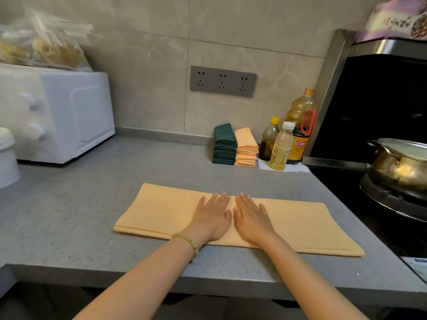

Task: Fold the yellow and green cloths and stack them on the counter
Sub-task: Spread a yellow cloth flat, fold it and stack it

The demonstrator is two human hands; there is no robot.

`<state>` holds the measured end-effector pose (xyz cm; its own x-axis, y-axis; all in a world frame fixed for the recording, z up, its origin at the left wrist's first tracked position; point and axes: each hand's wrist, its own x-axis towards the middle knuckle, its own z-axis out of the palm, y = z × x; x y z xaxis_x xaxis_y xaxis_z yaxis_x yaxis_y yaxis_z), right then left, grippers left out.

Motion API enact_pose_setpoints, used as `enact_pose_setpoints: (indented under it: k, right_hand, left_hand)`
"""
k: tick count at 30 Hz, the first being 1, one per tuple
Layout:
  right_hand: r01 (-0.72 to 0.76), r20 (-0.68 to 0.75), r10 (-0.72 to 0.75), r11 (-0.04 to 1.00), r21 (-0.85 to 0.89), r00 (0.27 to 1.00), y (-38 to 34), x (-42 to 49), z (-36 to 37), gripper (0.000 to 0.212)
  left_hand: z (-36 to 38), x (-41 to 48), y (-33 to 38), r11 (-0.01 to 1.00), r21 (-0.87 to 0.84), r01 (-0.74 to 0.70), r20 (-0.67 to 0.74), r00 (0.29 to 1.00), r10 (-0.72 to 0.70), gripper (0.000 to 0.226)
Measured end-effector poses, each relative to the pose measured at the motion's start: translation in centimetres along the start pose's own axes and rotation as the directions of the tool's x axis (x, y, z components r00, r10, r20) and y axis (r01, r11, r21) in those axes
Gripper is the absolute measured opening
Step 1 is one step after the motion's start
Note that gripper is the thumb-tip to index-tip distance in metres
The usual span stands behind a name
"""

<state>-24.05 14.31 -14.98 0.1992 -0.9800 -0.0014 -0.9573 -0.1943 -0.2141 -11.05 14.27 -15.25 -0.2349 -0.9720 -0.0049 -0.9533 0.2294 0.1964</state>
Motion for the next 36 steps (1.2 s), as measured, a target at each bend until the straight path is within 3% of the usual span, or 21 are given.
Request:
enact_pose_setpoints:
  k: [11, 23, 26, 29, 32, 36]
  right_hand:
    - [0.012, 0.017, -0.011, 0.999, -0.049, 1.0, 0.1, 0.2, 0.2, 0.053]
    - [0.014, 0.034, -0.013, 0.999, -0.043, 0.999, 0.1, -0.1, 0.0, 0.053]
    - [0.023, 0.047, -0.021, 0.999, -0.036, 0.999, -0.1, -0.1, -0.3, 0.053]
    - [0.028, 0.085, -0.027, 1.0, -0.008, 0.996, -0.3, -0.1, -0.8, 0.053]
    - [0.089, 0.05, -0.089, 0.996, -0.003, 0.995, -1.0, -1.1, -1.3, 0.054]
    - [0.183, -0.001, -0.183, 0.983, 0.029, 0.983, -2.8, -4.3, -0.9, 0.052]
  left_hand:
    - [-0.8, -1.5, -6.0, 0.946, 0.022, 0.322, -0.029, 0.946, -0.322, 0.061]
    - [-2.5, -3.3, -11.7, 0.856, 0.033, 0.515, -0.055, 0.857, -0.513, 0.065]
    - [-2.6, -3.2, -11.1, 0.896, 0.065, 0.439, -0.118, 0.895, -0.43, 0.066]
    - [-2.6, -2.9, -9.2, 0.991, 0.027, 0.132, -0.093, 0.987, -0.129, 0.06]
    - [-2.4, -3.1, -6.8, 0.989, -0.005, -0.146, 0.035, 0.989, 0.146, 0.055]
    - [-1.9, -3.3, -5.6, 0.989, -0.013, -0.146, 0.06, 0.987, 0.146, 0.055]
